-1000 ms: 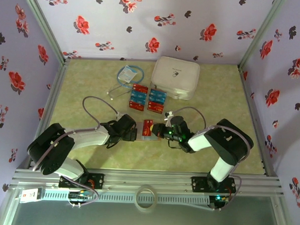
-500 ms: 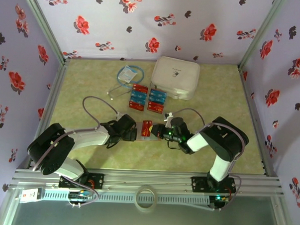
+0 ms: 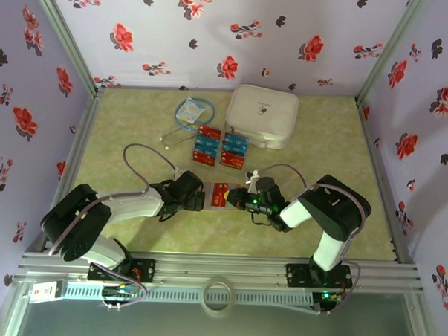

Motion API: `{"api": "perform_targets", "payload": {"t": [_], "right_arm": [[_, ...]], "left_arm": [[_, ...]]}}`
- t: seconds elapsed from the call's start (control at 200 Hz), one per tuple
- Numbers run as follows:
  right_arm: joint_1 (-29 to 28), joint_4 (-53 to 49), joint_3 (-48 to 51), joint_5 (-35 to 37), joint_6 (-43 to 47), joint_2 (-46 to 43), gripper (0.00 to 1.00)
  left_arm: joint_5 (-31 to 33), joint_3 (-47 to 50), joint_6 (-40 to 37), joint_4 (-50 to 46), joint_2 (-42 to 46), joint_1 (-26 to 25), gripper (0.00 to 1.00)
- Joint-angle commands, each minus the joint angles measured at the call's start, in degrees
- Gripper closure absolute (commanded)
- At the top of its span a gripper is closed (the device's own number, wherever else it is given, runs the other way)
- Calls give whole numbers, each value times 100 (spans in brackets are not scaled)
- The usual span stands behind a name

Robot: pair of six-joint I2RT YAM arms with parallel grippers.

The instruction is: Put the credit cards into the card holder

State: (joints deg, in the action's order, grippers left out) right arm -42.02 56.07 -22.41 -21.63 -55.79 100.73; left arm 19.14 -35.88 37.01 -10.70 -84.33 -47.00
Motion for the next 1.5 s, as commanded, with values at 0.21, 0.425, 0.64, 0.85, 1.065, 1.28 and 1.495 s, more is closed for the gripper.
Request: {"api": "perform_targets", "payload": {"t": [0.21,0.425,0.64,0.85,1.065,1.28,1.495], "right_arm": [[-45,-425,56,-165,111,-52,100],[-52,-631,-8,-228,177,-41,100],[-36,-846,-154,-285,265,-7,100],[-41,-1013,-305,-292,340,33,100],[-41,-1090,-453,-339,333,153,100],[-42,-1336,-534,-364,371,107,84],[-34,-2528,-792,-216,843,-489,58]], "left_arm": [[128,90,-15,-310,-28,-70,0],[127,87,-23,-310,-41,-71,0],[128,85,-10,-293,-43,-72,0],[132,81,-11,-284,-48,-81,0],[126,72,14,-258,-65,-107,0],[126,12,48,-304,-29,-116,0],[148,-283,135,-694,172,-14,0]]}}
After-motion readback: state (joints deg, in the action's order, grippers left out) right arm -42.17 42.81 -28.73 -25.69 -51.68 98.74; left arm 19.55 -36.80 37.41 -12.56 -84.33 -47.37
